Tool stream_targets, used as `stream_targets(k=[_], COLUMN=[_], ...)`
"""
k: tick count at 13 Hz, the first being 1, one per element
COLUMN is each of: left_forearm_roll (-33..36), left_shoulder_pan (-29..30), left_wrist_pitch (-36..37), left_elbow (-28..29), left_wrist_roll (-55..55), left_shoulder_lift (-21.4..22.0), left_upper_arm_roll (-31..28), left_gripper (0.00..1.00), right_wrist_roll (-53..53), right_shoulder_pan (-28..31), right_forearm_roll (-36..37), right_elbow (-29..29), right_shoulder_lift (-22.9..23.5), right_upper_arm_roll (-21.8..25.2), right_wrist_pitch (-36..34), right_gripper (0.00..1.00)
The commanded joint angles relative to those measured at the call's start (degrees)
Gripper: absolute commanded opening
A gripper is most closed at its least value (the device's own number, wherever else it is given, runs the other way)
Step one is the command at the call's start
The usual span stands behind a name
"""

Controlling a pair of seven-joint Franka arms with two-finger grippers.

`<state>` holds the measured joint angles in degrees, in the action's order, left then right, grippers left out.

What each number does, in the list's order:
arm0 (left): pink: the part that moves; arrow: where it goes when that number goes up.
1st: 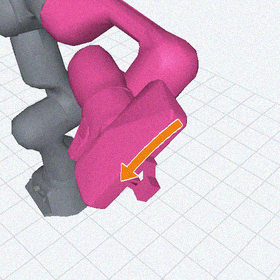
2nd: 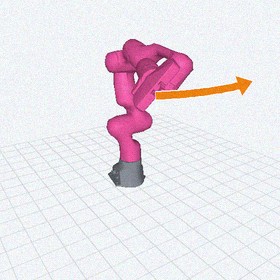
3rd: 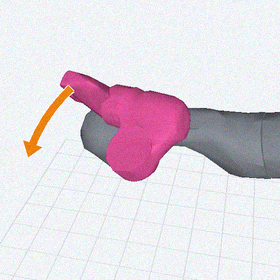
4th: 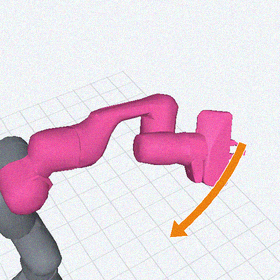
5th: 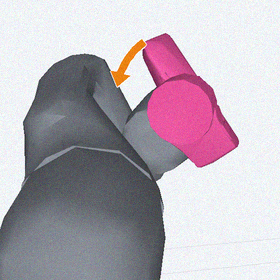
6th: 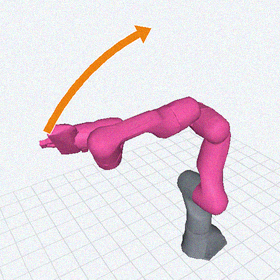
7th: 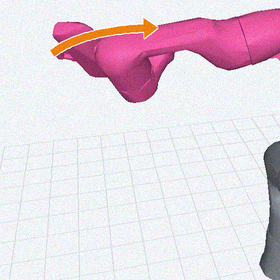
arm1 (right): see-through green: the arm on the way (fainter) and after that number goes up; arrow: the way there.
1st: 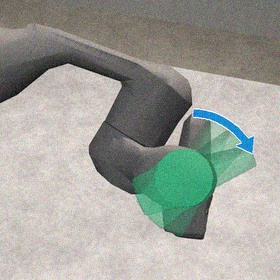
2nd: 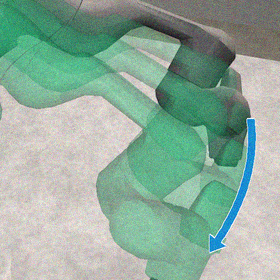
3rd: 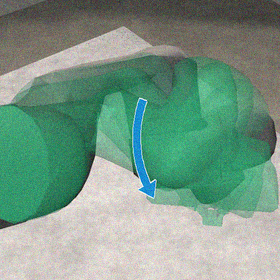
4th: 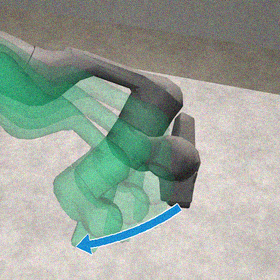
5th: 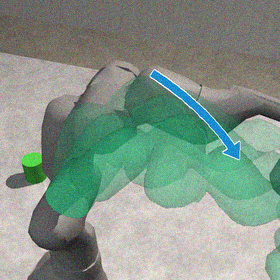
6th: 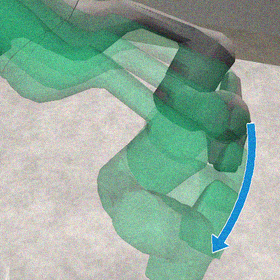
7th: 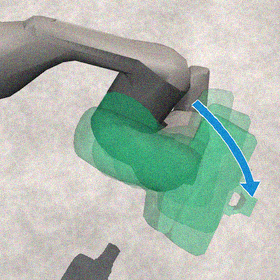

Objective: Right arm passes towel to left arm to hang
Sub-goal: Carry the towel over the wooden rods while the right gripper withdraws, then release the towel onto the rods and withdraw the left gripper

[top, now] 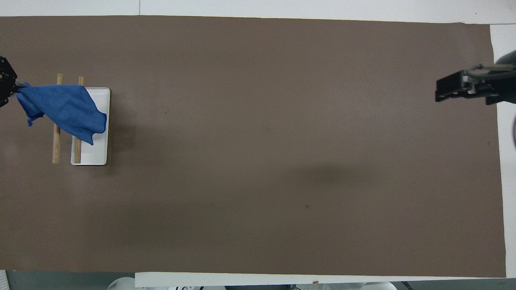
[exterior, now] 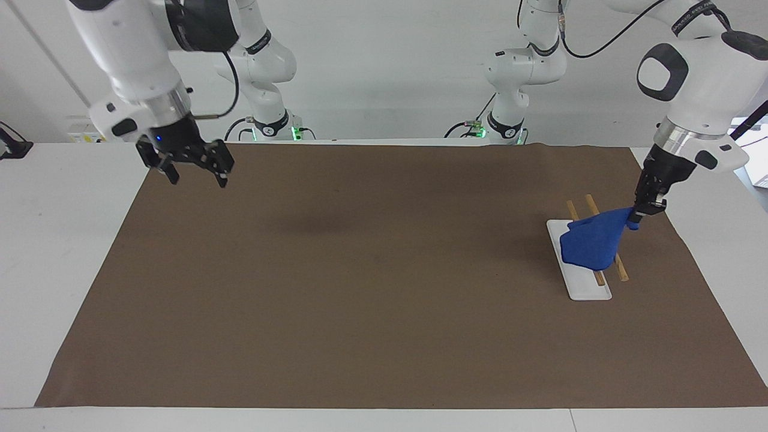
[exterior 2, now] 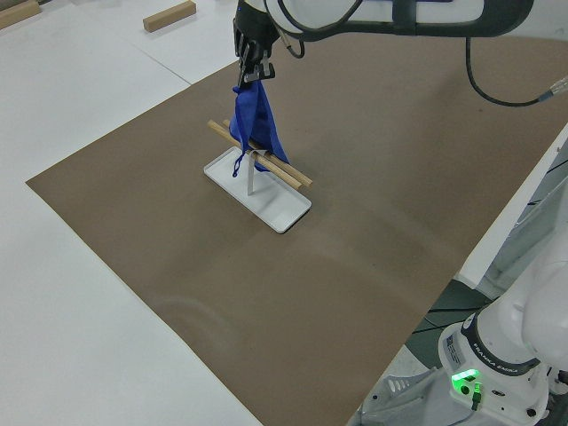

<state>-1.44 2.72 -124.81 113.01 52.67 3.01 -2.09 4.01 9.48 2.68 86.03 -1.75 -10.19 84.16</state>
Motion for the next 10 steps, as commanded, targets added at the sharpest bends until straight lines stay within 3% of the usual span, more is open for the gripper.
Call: stream_targets(k=[1, 3, 4, 7, 8, 9, 10], left_forearm_roll=[0.38, 0.47, 0.56, 1.26, 1.26, 1.26, 1.18], left_shoulder_pan=[3.16, 4.57, 4.75, 8.18, 10.1, 10.38, 9.86], left_wrist_pitch=[-5.44, -5.7, -6.4, -10.53, -10.8, -10.37, -10.45], left_elbow=[7.22, 8.27, 9.84, 12.41, 12.23, 11.71, 11.36], left_wrist_roll=[-5.28, -8.01, -8.8, -14.15, -15.91, -16.28, -15.85], left_shoulder_lift=[2.79, 2.26, 2.35, 1.91, 1.04, 0.77, 0.59], left_upper_arm_roll=[0.77, 0.69, 0.6, 0.68, 0.77, 0.77, 0.77], left_gripper=[0.0, 0.0, 0.01, 0.02, 0.08, 0.43, 0.9], right_wrist_roll=[-8.19, -9.63, -9.81, -8.59, -8.14, -8.14, -8.14], right_shoulder_pan=[3.52, -3.47, -3.94, -5.78, -6.13, -6.4, -6.49], right_forearm_roll=[1.11, 1.19, 0.84, 0.05, -0.21, -0.22, -0.13], right_elbow=[3.83, 5.37, 5.81, 6.96, 6.78, 6.69, 6.69], right_shoulder_lift=[-1.91, -3.61, -3.79, -4.76, -4.41, -4.23, -4.05], right_upper_arm_roll=[0.34, 7.08, 8.94, 10.71, 10.89, 11.07, 11.33], right_wrist_pitch=[-2.25, -2.16, -2.25, -2.07, -2.07, -2.25, -2.42], right_gripper=[1.0, 1.0, 1.0, 1.0, 1.0, 1.0, 1.0])
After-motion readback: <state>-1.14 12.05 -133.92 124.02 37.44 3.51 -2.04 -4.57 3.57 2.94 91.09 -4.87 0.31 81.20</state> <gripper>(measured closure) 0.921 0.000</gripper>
